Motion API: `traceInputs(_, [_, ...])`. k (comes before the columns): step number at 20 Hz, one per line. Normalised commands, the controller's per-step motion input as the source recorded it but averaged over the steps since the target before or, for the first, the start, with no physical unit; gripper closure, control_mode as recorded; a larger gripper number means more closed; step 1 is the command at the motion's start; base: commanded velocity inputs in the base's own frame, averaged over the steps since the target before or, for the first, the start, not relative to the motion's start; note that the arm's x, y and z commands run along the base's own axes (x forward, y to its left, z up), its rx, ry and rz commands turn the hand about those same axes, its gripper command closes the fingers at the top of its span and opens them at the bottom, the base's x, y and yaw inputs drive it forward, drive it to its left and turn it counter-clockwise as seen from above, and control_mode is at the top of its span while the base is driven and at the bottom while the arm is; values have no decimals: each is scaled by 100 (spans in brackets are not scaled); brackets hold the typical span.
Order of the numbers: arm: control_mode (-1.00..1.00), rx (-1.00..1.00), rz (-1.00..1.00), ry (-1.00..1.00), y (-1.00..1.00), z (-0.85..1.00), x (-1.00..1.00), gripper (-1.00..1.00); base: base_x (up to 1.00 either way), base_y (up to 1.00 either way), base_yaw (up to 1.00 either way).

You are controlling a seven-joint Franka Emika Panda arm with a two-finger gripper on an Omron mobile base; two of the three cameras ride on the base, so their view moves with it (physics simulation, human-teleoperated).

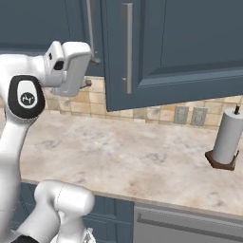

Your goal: Move the mayonnaise and shaker from the cabinet to the dining counter.

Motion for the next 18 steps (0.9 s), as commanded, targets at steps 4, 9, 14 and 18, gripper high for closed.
traceInputs(4, [-100, -9, -5, 12, -30, -17, 36, -100, 0, 0, 0])
traceInputs(9, [-100, -8, -8, 7, -34, -7, 13, -100, 0, 0, 0])
traceInputs(14, [-100, -4, -13, 0, -44, -1, -1, -100, 0, 0, 0])
traceInputs(18, [-100, -1, -20, 2, -63, 0, -27, -100, 0, 0, 0])
